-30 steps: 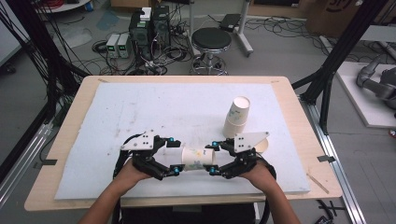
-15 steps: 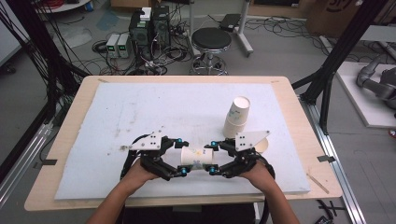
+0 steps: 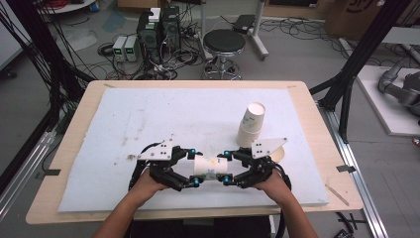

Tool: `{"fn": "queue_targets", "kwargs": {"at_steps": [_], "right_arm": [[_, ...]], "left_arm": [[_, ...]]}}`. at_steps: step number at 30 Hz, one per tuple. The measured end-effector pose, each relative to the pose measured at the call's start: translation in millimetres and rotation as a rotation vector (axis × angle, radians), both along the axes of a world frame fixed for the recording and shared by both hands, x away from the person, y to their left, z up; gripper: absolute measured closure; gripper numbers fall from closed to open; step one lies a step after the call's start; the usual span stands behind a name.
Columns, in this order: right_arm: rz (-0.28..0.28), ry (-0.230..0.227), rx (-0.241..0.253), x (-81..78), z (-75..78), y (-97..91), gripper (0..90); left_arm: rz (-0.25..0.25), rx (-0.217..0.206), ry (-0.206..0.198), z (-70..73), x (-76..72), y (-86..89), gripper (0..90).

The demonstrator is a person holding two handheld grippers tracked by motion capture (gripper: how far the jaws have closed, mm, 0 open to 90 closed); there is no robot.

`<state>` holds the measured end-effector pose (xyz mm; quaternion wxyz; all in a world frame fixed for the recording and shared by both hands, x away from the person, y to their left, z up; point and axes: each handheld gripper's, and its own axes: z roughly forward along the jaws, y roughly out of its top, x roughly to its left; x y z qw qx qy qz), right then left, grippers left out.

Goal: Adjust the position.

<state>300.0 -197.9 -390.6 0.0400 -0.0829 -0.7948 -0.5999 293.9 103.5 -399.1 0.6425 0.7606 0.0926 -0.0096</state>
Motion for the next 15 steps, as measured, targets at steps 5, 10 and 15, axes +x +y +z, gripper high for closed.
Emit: {"fn": "queue_targets", "kwargs": {"at_steps": [5,10,15], "right_arm": [[0.002,0.010,0.003,0.7,0.6,1.8,36.5],[-0.012,0.024,-0.008,-0.4,2.4,4.7,29.0],[-0.052,0.013,-0.026,-1.6,7.2,4.8,22.5]], "left_arm": [[-0.003,0.028,0.002,6.4,-1.2,1.6,27.9],[0.002,0.065,0.004,10.8,-1.0,4.7,28.0],[0.030,0.132,0.007,18.0,0.8,12.1,28.1]]}}
